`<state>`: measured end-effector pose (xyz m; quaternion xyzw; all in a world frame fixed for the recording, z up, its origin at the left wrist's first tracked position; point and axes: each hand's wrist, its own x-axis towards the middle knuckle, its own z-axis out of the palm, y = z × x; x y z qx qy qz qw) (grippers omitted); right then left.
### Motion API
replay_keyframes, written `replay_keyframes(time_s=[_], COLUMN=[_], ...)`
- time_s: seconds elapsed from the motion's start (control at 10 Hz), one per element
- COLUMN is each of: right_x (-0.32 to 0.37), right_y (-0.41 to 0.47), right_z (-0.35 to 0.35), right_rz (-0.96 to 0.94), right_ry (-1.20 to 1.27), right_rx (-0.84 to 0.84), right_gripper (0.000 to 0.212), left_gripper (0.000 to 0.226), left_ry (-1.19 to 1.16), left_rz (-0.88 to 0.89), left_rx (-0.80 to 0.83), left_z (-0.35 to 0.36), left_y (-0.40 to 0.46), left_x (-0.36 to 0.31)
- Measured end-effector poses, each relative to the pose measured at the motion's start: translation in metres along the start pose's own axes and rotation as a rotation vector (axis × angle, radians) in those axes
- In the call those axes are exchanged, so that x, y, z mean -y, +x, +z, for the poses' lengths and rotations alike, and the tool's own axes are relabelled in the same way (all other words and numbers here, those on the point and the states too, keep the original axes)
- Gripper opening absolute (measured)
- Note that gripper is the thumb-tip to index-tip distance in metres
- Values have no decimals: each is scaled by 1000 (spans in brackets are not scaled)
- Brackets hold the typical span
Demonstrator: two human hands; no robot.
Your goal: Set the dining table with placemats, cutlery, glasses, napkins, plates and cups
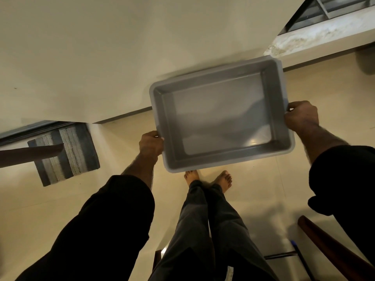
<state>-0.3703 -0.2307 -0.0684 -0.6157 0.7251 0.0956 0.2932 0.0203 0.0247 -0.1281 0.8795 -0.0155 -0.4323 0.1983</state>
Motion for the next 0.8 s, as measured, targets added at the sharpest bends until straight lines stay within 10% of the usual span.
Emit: replay_keyframes(time_s=[0.5,0.8], right_x=[-5,-15], right_y=[-5,-59], right_z=[-2,-5], right_rz=[21,67], right_ry=[-30,-43], right_rx=[-14,-18], right_gripper=[31,69], left_gripper=[39,72], left_ry=[70,707], left_rz=[32,413], left_rx=[-4,-137], left_z=[5,3], left_y=[-6,-93], left_x=[-11,-39])
